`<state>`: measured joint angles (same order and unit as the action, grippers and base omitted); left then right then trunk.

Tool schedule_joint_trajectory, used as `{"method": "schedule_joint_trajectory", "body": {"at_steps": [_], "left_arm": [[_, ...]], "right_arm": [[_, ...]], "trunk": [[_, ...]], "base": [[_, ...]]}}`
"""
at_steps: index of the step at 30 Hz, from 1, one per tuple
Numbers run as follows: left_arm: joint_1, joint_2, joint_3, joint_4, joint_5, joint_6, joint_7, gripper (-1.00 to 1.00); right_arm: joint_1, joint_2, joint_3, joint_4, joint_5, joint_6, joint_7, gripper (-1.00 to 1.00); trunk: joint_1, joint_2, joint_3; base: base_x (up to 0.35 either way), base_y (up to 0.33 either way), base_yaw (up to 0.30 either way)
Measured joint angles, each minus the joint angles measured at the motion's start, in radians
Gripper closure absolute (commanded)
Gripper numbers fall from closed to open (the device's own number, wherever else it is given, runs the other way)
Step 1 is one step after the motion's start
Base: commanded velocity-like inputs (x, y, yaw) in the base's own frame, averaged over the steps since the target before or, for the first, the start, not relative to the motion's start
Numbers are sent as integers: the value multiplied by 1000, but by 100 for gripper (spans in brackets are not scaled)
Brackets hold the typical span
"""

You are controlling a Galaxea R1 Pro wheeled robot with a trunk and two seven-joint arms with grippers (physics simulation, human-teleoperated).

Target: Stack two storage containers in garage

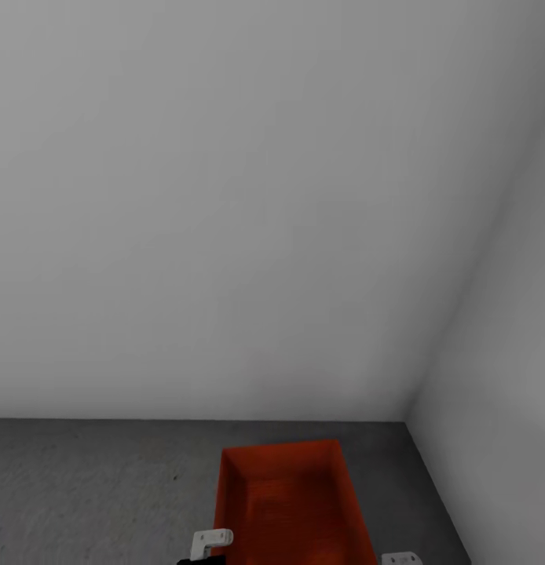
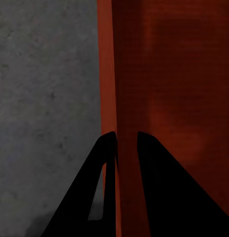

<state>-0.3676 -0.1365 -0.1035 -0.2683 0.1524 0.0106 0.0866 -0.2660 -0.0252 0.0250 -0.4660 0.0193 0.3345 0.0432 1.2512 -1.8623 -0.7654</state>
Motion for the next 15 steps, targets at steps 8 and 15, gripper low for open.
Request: {"method": "schedule_joint_trajectory", "body": {"at_steps": [8, 15], "left_arm": [[0, 0, 0, 0, 0, -1, 0, 100], [0, 0, 1, 0, 0, -1, 0, 100]], "right_arm": [[-1, 0, 0, 0, 0, 0, 0, 100], [-1, 0, 0, -1, 0, 0, 0, 100]], "trunk": [[31, -56, -25], [58, -105, -47]], "base": [[0, 0, 0], [0, 0, 0]]}}
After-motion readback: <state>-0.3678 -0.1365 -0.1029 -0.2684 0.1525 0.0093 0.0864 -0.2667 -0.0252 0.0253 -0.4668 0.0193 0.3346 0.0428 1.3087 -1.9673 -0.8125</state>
